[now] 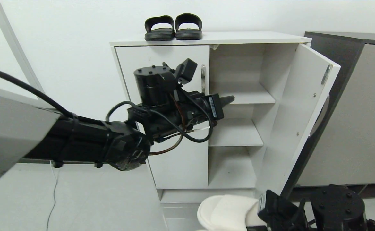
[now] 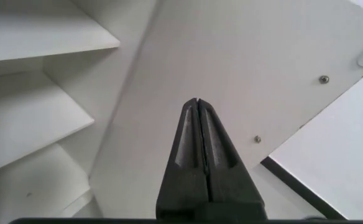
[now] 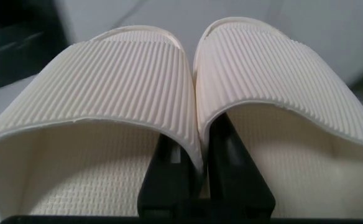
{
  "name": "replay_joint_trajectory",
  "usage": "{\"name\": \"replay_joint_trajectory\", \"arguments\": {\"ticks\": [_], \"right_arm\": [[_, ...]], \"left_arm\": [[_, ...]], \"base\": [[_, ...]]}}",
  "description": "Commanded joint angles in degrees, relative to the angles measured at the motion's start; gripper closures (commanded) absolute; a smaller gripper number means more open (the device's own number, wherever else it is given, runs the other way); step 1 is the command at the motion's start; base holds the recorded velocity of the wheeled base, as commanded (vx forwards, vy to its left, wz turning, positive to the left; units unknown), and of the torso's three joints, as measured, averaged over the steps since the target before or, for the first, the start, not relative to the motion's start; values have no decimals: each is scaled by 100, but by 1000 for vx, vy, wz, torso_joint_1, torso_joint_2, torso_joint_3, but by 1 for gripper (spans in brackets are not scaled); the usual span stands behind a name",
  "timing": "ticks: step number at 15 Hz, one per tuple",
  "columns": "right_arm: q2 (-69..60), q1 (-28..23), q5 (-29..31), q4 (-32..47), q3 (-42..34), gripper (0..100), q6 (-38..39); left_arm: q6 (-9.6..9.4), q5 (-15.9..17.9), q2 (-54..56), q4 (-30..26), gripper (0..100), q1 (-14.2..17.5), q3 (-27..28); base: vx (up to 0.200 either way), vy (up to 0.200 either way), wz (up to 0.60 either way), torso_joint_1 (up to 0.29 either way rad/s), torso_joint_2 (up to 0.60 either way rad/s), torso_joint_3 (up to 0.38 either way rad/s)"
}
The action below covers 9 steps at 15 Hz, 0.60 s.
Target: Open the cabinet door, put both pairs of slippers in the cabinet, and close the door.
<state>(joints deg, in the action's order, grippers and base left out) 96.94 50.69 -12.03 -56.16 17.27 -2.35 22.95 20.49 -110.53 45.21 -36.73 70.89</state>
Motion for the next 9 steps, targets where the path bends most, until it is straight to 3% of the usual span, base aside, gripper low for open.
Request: {"name": "replay_joint_trajectory", "arguments": {"ticks": [1,2,5,7,9], "right_arm": [[493,2,887,0,637,100,499],[721,11,1414,0,962,100,684],[1213,2,2504,35,1727,100,859],[1574,-50,3576,246,2386,100,877],[1934,-296,4376,404,2975,100,912]], "left_arm": [[-318,-89,1148,-610,100,553,-453],[-573,-309,1675,-1067,100,852,-603],[-880,-1144,3134,-2289,100,1485,-1060],[-1364,-2418,4558,-3291,100,1643,-1622],[-1531,-3368,5745,-3730,100,1669,-2211]], "base": [[0,0,0,0,0,0],[0,0,0,0,0,0],[0,0,0,0,0,0],[0,0,0,0,0,0],[0,0,0,0,0,0]]}}
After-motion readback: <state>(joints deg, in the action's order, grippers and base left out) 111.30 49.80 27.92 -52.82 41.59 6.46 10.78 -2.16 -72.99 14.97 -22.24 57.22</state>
